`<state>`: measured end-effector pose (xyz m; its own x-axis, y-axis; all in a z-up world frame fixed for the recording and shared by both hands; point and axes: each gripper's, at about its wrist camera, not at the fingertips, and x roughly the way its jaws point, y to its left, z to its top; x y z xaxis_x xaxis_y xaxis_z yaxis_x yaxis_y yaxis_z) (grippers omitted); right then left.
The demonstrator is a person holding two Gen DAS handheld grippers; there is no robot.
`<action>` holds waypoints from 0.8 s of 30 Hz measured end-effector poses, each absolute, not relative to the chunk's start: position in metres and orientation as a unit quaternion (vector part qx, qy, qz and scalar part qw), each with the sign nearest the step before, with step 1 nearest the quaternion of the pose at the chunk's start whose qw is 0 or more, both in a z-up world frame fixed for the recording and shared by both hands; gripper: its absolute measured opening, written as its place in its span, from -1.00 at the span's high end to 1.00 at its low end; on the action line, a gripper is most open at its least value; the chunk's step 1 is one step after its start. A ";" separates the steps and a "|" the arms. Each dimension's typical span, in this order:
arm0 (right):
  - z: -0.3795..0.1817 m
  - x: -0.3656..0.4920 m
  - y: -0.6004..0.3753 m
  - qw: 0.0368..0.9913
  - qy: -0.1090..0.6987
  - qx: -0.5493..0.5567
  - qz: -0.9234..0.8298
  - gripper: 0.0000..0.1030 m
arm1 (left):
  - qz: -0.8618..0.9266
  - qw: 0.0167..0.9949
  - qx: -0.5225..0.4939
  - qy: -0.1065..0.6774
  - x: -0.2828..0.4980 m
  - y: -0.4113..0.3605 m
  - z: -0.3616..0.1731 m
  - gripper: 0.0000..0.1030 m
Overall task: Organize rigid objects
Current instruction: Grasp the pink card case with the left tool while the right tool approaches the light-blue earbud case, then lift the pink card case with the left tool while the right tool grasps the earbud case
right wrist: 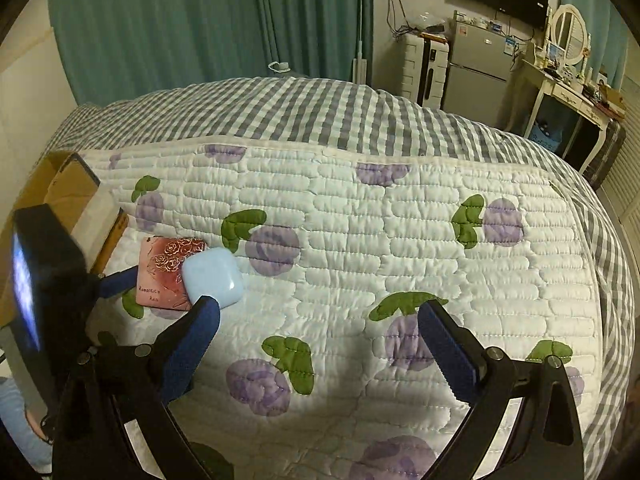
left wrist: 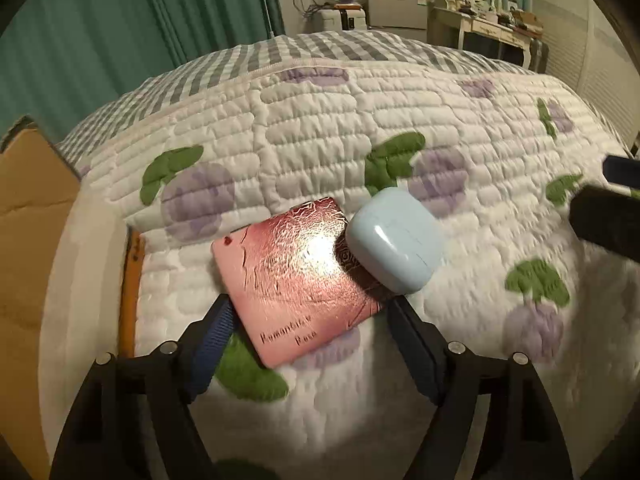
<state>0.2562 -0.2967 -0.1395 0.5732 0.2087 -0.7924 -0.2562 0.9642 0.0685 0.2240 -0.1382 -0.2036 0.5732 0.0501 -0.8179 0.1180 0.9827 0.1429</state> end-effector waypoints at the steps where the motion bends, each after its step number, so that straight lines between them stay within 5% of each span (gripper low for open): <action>1: -0.140 0.257 -0.297 0.886 0.444 -0.026 0.129 -0.94 | -0.020 0.882 0.092 0.461 0.226 -0.139 -0.204 -0.59; 24: -0.148 0.260 -0.292 0.880 0.456 -0.036 0.127 -0.94 | -0.024 0.897 0.054 0.437 0.215 -0.124 -0.193 -0.49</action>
